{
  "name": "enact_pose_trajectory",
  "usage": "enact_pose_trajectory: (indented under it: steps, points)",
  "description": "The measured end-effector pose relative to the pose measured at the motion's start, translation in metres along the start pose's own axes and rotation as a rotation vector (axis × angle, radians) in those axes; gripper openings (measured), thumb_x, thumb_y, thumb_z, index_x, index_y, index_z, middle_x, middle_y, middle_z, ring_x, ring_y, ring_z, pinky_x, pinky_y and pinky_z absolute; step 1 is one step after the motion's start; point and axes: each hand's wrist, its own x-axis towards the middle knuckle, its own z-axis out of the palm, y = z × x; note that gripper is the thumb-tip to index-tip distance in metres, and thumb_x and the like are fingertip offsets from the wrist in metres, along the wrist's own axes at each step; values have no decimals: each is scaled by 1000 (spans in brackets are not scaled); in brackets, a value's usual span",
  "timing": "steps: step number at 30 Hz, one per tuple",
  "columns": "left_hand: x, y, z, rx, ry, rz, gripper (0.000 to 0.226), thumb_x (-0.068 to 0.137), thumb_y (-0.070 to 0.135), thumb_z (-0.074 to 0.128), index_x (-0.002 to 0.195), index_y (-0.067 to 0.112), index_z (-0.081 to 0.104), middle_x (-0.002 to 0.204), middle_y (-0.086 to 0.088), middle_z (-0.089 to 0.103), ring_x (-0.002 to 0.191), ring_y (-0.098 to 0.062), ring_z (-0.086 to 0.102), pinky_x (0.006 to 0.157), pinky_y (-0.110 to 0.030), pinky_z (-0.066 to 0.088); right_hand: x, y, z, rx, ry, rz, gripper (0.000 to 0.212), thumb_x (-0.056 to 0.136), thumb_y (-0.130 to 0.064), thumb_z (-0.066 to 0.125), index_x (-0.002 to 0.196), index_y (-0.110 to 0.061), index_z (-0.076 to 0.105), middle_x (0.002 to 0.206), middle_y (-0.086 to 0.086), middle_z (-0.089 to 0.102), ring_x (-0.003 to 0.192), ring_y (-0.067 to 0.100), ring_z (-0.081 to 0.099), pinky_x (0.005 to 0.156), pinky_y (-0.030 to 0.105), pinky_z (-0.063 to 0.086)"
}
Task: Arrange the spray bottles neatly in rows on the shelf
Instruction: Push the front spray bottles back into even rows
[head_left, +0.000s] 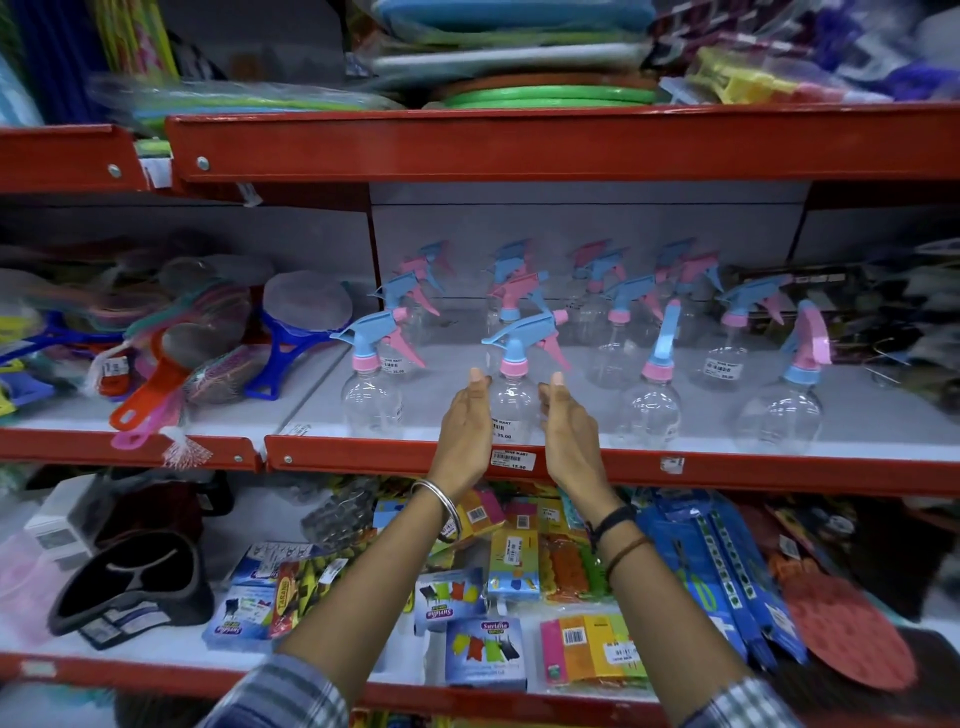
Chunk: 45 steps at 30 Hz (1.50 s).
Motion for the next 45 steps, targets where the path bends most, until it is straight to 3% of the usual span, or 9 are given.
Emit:
enact_pose_trajectory:
  steps: [12,17,22,28,30,33,37,41,45]
  points:
    - [5,1,7,19,66,-2,69,90,59,13,134,16,45,144,-5,46,131,-21,41,113,-39,29,2,6,4,-46,-48,-65,67,90,-64,14,107,-20,61,108,3,63,104,17,56,98,40,42]
    - [4,-1,9,33,88,4,67,91,57,14,134,15,44,143,-3,45,130,-18,41,112,-34,28,-1,8,-2,-35,-35,-64,59,92,-60,17,85,-19,59,91,0,60,93,17,56,89,38,43]
    - [-22,0,31,11,366,294,32,96,40,22,106,25,49,112,5,45,111,-9,42,104,-25,32,-14,9,-30,104,136,-232,46,93,-49,26,94,-18,60,99,6,64,97,19,60,87,42,51]
    - [-44,2,92,-43,-49,284,50,90,53,19,120,26,49,122,8,49,118,-4,47,106,-35,38,7,24,-96,147,500,-302,48,92,-43,23,102,-13,60,103,7,58,96,19,54,86,26,43]
    - [-44,7,111,-29,-132,212,53,92,53,18,128,24,45,128,8,46,122,-5,43,110,-38,35,20,30,-109,111,429,-166,60,91,-50,21,114,-8,57,116,8,57,107,17,51,90,16,36]
    - [-44,18,128,-14,-172,157,53,95,47,16,136,20,37,136,5,39,124,-4,37,113,-32,29,32,37,-123,85,188,61,89,81,-75,14,132,-12,50,137,7,53,123,21,50,101,30,37]
    - [-42,31,132,-6,-133,152,49,96,43,14,129,19,41,123,9,37,107,4,38,100,-19,24,25,36,-128,61,113,86,104,71,-85,10,128,-10,54,132,9,58,119,25,55,107,45,39]
    - [-28,29,132,-32,-111,87,66,88,61,10,128,22,45,125,10,40,117,-10,42,110,-33,29,15,37,-131,92,149,61,79,78,-77,13,107,-22,61,100,-1,63,97,22,62,89,46,51]
    - [-18,27,131,-54,-77,21,76,79,71,12,126,25,49,141,0,46,128,-19,44,113,-45,31,15,39,-137,112,173,44,72,86,-68,15,104,-16,61,107,8,63,87,19,63,58,13,49]
